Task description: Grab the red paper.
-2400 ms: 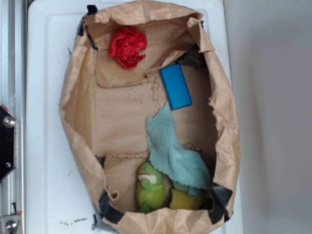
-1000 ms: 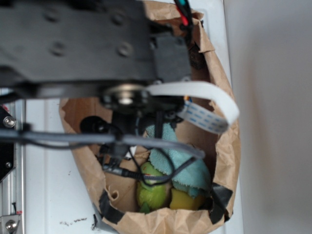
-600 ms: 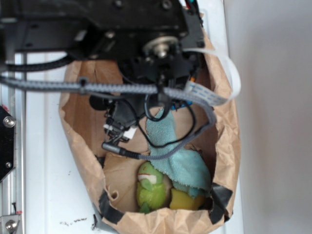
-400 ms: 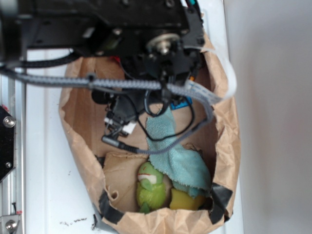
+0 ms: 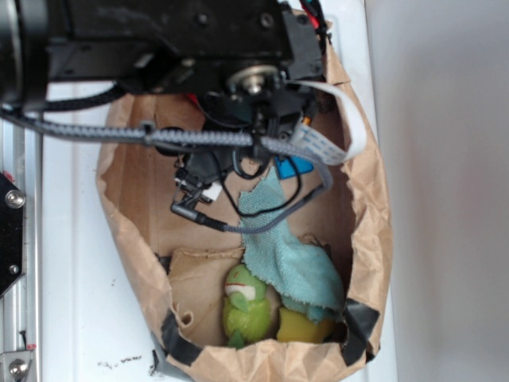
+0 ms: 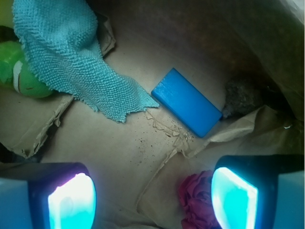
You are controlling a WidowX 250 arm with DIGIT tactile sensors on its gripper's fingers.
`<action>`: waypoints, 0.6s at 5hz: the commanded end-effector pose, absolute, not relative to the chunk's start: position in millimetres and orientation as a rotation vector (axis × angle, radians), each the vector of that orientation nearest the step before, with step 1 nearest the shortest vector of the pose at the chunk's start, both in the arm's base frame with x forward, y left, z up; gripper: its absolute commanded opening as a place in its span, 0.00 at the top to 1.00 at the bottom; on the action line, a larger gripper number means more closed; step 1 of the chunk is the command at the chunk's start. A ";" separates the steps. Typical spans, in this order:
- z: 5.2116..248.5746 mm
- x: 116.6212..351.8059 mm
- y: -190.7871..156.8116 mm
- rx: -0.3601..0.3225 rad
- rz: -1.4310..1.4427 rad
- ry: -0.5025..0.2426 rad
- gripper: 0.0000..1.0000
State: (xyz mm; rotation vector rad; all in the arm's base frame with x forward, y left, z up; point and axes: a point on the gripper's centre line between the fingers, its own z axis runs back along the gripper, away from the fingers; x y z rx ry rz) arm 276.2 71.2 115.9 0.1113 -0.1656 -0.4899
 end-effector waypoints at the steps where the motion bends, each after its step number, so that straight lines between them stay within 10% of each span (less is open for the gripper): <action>1: 123.3 278.0 72.7 0.134 -0.475 -0.182 0.00; 3: 110.1 276.9 86.2 0.222 -0.457 -0.207 0.00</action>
